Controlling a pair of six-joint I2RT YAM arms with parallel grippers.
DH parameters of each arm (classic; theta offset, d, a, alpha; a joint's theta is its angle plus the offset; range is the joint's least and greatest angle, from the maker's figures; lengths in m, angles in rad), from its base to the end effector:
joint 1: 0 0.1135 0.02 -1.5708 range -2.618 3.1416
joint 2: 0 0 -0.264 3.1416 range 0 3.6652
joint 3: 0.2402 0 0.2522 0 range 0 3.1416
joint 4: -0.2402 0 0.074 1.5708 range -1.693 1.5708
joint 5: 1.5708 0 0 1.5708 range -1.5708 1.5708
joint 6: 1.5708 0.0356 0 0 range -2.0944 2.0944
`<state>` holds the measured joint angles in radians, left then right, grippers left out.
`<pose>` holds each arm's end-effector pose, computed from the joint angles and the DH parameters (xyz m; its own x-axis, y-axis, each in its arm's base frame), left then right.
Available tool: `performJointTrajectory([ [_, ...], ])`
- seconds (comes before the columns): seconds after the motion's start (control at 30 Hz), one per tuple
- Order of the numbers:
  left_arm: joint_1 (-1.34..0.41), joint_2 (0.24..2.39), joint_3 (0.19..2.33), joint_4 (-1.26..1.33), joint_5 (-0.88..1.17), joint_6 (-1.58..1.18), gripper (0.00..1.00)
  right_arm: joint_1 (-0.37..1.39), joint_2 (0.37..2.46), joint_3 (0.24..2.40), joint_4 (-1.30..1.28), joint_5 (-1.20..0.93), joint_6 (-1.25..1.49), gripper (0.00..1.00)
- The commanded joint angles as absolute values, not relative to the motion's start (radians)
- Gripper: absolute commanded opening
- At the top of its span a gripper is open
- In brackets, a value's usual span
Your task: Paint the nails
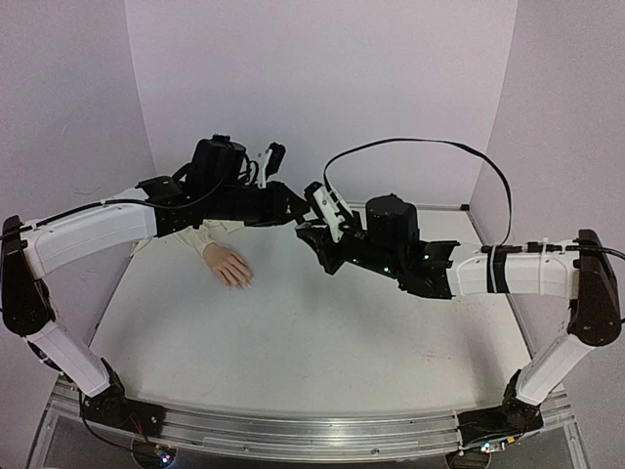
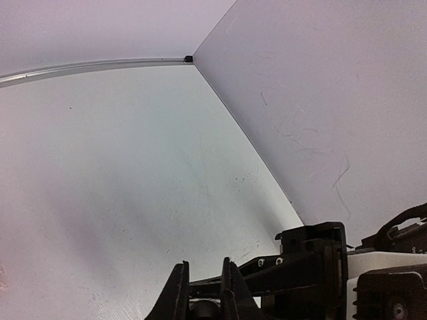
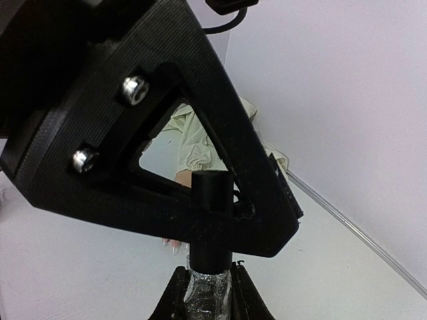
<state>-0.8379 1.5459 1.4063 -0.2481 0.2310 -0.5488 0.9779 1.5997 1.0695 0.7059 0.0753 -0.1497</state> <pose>0.2381 -0.2767 0.3617 -0.6672 -0.0178 -0.7447 0.6063 0.5678 -0.5568 0.2129 0.3113 0.3244 0.2137 0.0511 -0.9756 -0.7622 0.6333 -0.1338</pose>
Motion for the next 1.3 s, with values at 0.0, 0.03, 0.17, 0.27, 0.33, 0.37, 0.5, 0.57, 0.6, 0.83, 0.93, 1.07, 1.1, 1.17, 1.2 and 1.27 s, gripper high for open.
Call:
performJointTrajectory([
  [0.0, -0.855, 1.552, 1.442, -0.193, 0.279, -0.532, 0.10, 0.984, 1.596, 1.125, 0.767, 0.086, -0.130, 0.00],
  [0.03, -0.857, 1.552, 1.434, -0.191, 0.297, -0.523, 0.08, 0.984, 1.596, 1.127, 0.768, 0.073, -0.127, 0.00],
  [0.17, -0.861, 1.539, 1.393, -0.183, 0.402, -0.462, 0.04, 0.975, 1.571, 1.124, 0.773, -0.041, -0.130, 0.00],
  [0.27, -0.861, 1.525, 1.364, -0.175, 0.529, -0.360, 0.01, 0.935, 1.537, 1.121, 0.775, -0.238, -0.084, 0.00],
  [0.33, -0.862, 1.501, 1.328, -0.165, 0.689, -0.247, 0.00, 0.855, 1.512, 1.110, 0.818, -0.497, 0.040, 0.00],
  [0.37, -0.863, 1.489, 1.311, -0.149, 0.745, -0.179, 0.00, 0.834, 1.507, 1.104, 0.844, -0.577, 0.077, 0.00],
  [0.5, -0.863, 1.429, 1.204, -0.087, 1.062, -0.005, 0.00, 0.788, 1.498, 1.089, 1.049, -0.983, 0.233, 0.00],
  [0.57, -0.862, 1.436, 1.218, -0.086, 1.156, 0.031, 0.00, 0.787, 1.492, 1.087, 1.116, -1.091, 0.303, 0.00],
  [0.6, -0.862, 1.442, 1.230, -0.086, 1.180, 0.030, 0.00, 0.788, 1.482, 1.081, 1.120, -1.099, 0.306, 0.00],
  [0.83, -0.847, 1.415, 1.262, -0.086, 1.036, -0.039, 0.05, 0.787, 1.409, 1.002, 1.017, -0.946, 0.168, 0.00],
  [0.93, -0.824, 1.353, 1.234, -0.086, 0.830, -0.093, 0.32, 0.787, 1.383, 0.978, 0.893, -0.796, 0.052, 0.00],
  [1.07, -0.819, 1.272, 1.183, -0.084, 0.532, -0.158, 0.68, 0.788, 1.355, 0.936, 0.836, -0.586, -0.041, 0.00],
  [1.1, -0.818, 1.260, 1.176, -0.084, 0.494, -0.174, 0.77, 0.788, 1.352, 0.932, 0.836, -0.549, -0.045, 0.00],
  [1.17, -0.818, 1.251, 1.172, -0.086, 0.436, -0.233, 0.89, 0.789, 1.358, 0.934, 0.831, -0.469, -0.045, 0.00],
  [1.2, -0.818, 1.254, 1.175, -0.085, 0.424, -0.261, 0.95, 0.790, 1.361, 0.937, 0.826, -0.423, -0.045, 0.00],
  [1.27, -0.818, 1.270, 1.191, -0.086, 0.384, -0.340, 0.99, 0.796, 1.368, 0.944, 0.815, -0.328, -0.048, 0.00],
])
